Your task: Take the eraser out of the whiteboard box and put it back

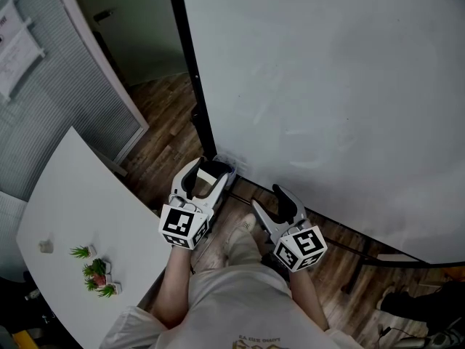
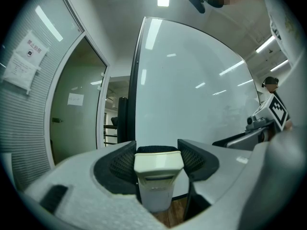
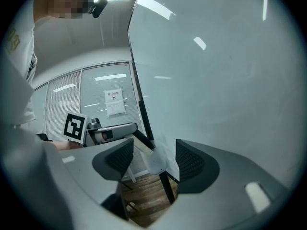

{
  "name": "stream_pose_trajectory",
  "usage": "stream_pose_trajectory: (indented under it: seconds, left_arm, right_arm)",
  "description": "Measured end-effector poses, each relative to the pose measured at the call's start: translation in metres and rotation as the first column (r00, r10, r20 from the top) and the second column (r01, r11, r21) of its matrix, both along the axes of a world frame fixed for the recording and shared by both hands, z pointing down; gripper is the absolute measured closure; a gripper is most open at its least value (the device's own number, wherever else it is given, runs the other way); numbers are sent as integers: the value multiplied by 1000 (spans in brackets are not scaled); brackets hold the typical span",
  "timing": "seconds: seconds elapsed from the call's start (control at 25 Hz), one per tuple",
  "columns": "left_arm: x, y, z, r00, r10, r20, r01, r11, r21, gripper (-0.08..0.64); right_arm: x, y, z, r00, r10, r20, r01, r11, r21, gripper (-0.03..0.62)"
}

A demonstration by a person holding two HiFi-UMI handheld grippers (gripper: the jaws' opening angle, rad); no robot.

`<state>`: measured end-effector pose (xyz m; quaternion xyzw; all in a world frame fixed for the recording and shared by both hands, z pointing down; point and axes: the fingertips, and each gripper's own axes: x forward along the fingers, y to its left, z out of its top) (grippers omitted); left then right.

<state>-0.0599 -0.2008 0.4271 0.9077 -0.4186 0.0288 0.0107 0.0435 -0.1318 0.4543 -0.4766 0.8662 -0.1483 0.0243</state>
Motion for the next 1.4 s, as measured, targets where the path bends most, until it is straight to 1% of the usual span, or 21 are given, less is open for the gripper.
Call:
stream_pose_trajectory:
  seconds: [0.36,1.4]
  left_arm:
    - [2,-5,8,1000,8,1,-8,1000,-17,293]
    - [14,-19,32,998,40,44,-37,998,-58,293]
  right_arm:
    - [-1,-4,5,1000,-2,2,2,1000,-12,324]
    - [-5,-13,10,1000,-14,-6,13,999,-32,325]
